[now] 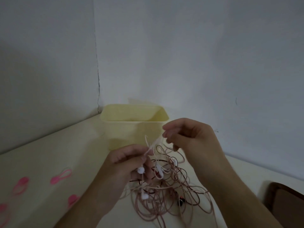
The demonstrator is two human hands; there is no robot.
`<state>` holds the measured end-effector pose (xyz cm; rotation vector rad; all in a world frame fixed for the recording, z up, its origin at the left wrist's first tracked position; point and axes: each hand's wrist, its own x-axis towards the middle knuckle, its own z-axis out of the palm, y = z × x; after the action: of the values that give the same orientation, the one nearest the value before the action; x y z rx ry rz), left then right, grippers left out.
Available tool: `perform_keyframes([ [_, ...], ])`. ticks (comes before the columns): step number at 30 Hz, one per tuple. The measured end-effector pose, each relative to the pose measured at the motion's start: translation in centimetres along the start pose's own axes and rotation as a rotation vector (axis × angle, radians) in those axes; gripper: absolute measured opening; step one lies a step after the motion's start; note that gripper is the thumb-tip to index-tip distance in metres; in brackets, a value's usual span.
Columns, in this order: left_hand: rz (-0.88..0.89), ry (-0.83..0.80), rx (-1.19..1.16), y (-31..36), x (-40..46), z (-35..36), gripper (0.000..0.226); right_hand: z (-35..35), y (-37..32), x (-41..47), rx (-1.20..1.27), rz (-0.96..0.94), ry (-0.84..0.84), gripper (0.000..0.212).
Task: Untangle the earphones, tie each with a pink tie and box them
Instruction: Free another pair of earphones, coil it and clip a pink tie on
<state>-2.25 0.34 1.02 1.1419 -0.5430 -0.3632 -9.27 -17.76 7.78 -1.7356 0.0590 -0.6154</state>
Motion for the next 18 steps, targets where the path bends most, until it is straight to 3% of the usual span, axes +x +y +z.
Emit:
perform_keyframes([
  [2,0.006,-0.002,-0.034,0.1,0.2,-0.3,0.023,-0.5,-0.3,0.2,0.222,0.085,-0.007,0.025],
  [4,0.008,-0.017,-0.074,0.1,0.2,-0.4,0.03,-0.6,-0.6,0.2,0.192,0.119,-0.081,0.023],
  [9,0.029,-0.039,-0.087,0.3,0.2,-0.4,0.034,0.3,1.0,0.0,-0.451,0.13,-0.224,0.04],
  [13,0.079,0.012,-0.142,0.7,0.1,-0.5,0.032,0.5,1.7,-0.4,-0.815,0.206,-0.552,0.04],
  [16,0.111,0.047,-0.169,1.0,0.0,-0.7,0.033,0.9,3.2,-0.3,-1.071,0.12,-0.467,0.032],
  [18,0.116,0.079,-0.184,1.1,0.1,-0.8,0.035,0.4,3.4,-0.1,-1.012,0.081,-0.352,0.024],
])
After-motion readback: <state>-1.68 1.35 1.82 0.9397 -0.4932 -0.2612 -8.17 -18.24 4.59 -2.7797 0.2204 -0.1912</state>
